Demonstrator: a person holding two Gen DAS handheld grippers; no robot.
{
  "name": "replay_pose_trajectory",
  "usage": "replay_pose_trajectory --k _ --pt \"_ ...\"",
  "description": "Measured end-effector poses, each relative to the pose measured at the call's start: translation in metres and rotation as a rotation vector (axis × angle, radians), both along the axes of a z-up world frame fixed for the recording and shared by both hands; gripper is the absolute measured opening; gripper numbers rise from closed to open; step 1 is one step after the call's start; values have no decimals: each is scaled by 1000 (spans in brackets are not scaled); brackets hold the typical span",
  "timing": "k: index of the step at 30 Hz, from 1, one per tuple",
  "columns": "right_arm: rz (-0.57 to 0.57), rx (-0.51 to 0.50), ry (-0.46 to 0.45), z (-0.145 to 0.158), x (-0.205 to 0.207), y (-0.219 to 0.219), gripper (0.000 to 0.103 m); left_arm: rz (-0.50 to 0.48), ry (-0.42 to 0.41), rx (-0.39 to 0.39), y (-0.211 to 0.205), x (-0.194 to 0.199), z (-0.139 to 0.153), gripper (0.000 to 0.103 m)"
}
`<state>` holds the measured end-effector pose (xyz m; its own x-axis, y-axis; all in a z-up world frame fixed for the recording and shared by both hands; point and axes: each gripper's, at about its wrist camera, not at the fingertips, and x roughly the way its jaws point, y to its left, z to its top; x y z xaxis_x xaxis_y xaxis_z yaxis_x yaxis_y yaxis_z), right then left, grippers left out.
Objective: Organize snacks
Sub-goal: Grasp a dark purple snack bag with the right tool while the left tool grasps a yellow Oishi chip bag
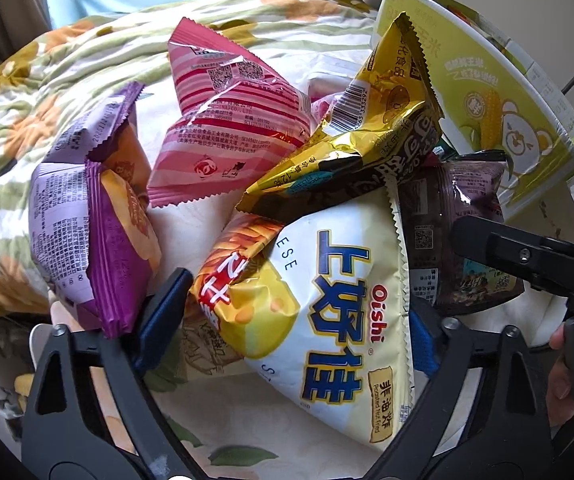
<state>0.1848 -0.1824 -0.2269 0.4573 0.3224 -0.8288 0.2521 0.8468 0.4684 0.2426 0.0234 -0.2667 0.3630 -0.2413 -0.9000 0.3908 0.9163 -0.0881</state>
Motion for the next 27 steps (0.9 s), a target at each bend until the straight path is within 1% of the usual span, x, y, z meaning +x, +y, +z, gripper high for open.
replay_pose_trajectory --k 3,5,12,18,19,20,21,23,25,27 --pt "5 1 -5 -3 5 2 98 -11 1 -2 -2 0 -1 85" --pt "7 2 -4 -5 8 3 98 -17 5 1 -2 -1 -1 81" --pt "11 3 2 -8 12 4 95 -37 6 13 -1 -12 1 78" --pt "20 -2 3 -7 14 7 94 -13 36 -3 6 -21 3 78" --pt "22 -3 2 -8 15 7 92 -11 40 -3 7 -22 2 78" --pt "25 -1 2 -8 17 7 87 -8 43 -2 8 -24 2 78" --pt "29 5 5 -9 18 7 85 -5 45 -1 9 -27 2 78" --pt "25 23 8 -11 21 7 83 -1 48 0 10 -27 4 78" --pt "27 38 8 -13 22 7 74 3 47 -1 13 -29 6 78" --pt "40 41 8 -12 23 9 70 8 44 -4 16 -29 8 78"
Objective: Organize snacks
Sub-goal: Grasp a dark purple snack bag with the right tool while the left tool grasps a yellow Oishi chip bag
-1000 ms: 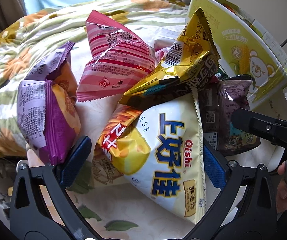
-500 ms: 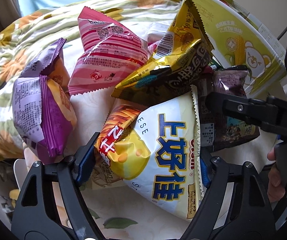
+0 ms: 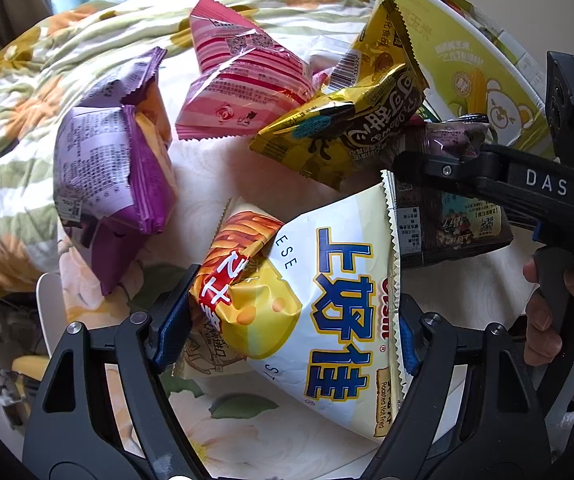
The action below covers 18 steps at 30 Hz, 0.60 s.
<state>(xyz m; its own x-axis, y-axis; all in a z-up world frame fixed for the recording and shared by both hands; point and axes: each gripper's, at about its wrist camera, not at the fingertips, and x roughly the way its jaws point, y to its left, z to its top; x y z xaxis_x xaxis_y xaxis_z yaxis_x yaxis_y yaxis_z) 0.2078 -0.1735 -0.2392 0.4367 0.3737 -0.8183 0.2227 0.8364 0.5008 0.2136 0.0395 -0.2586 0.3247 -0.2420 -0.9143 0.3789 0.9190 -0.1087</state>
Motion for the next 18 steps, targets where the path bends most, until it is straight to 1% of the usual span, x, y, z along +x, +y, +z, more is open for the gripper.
replay_pose_trajectory --k 7,13,18 --pt "6 -15 -6 5 -12 -1 58 19 -6 -22 10 -6 12 78" --pt "10 -29 -15 18 -31 -5 57 27 -23 -50 15 -17 30 78" --pt "18 -51 -40 42 -49 -6 57 13 -45 -85 10 -24 55 78"
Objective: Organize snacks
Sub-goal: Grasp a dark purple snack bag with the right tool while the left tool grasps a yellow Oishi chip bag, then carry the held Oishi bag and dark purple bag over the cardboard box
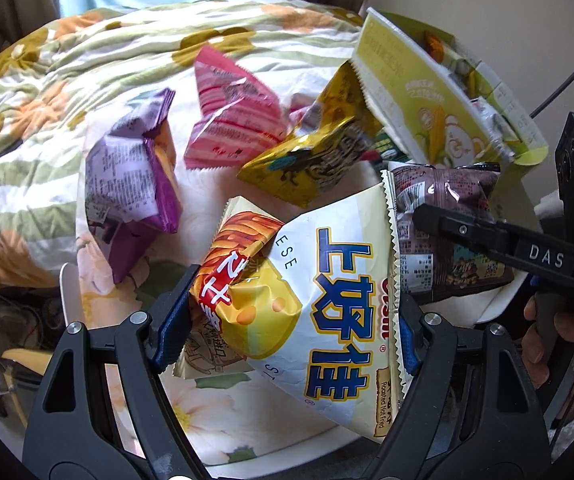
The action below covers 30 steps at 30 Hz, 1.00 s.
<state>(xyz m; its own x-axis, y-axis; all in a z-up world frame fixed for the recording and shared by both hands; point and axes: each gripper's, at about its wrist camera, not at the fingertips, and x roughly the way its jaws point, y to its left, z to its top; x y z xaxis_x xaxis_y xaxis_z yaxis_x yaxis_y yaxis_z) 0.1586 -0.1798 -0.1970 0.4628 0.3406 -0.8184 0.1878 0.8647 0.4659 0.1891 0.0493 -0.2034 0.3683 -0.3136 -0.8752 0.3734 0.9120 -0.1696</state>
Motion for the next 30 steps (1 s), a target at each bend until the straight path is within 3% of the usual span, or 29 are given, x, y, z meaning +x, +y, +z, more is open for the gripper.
replay_pose_trajectory --k 10,18,24,30 --pt "42 -103 -99 70 -33 -13 56 -57 -108 -71 -32 -4 73 78" --pt "36 -105 -204 123 -32 -66 57 -44 -186 -112 -81 12 126 78" --pt "28 -122 -247 145 -20 -113 57 -52 -233 -122 -134 30 151 78" --pt "37 -143 -268 153 3 -164 57 -52 -234 -144 -196 63 155 79"
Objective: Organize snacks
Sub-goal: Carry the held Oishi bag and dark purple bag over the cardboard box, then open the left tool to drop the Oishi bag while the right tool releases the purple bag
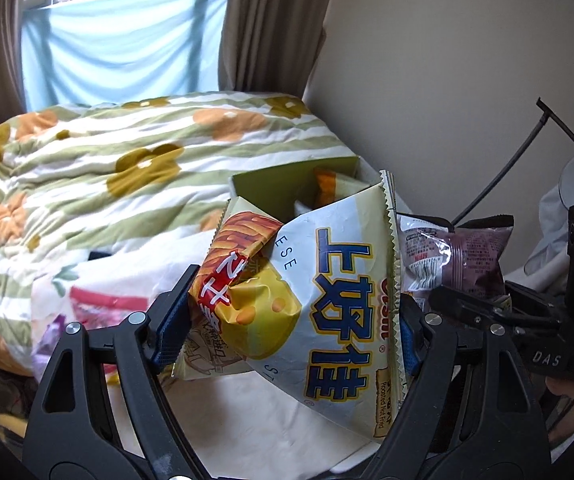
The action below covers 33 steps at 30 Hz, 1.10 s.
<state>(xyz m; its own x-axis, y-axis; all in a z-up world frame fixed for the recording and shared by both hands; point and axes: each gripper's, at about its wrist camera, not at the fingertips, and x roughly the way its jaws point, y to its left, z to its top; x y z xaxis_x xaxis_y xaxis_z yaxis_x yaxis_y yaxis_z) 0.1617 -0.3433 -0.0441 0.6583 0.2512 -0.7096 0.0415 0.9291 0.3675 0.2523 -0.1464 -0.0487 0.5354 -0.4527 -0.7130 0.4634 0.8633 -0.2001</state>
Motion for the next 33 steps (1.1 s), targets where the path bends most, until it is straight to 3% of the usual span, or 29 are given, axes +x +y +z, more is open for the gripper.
replay_pose_trajectory --k 9,12,14,19,29,33 --pt "36 -15 21 -6 34 -66 57 53 79 1 -87 51 -33 79" --pt "50 -8 36 -12 42 -82 57 86 97 6 -102 59 -46 87" --pt "61 -4 47 -16 45 -90 57 113 107 28 -108 61 -53 97" --pt "74 14 64 -27 51 -104 57 162 110 70 -104 51 -60 98" --pt "138 21 62 -31 65 -107 57 254 125 79 -72 19 -67 98" --pt "167 7 79 -32 86 -104 57 250 159 35 -66 10 -66 98"
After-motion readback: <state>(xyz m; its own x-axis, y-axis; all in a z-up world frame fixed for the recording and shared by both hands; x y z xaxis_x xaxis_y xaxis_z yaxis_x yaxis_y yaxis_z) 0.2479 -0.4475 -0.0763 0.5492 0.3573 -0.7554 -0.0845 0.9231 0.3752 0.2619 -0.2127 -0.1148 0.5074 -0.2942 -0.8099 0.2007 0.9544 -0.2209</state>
